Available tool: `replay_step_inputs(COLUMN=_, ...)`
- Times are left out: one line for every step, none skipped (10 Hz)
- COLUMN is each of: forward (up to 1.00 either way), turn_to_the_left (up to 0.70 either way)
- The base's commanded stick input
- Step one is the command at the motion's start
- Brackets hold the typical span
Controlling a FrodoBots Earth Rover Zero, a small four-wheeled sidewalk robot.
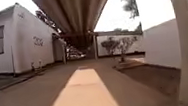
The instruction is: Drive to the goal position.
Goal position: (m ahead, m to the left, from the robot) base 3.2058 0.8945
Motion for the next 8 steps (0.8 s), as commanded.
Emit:
replay_step_inputs(forward=0.7, turn_to_the_left=0.0)
replay_step_inputs(forward=0.7, turn_to_the_left=0.0)
replay_step_inputs(forward=0.7, turn_to_the_left=0.0)
replay_step_inputs(forward=0.7, turn_to_the_left=0.0)
replay_step_inputs(forward=0.7, turn_to_the_left=0.0)
replay_step_inputs(forward=0.7, turn_to_the_left=0.0)
replay_step_inputs(forward=0.7, turn_to_the_left=0.0)
replay_step_inputs(forward=0.7, turn_to_the_left=0.0)
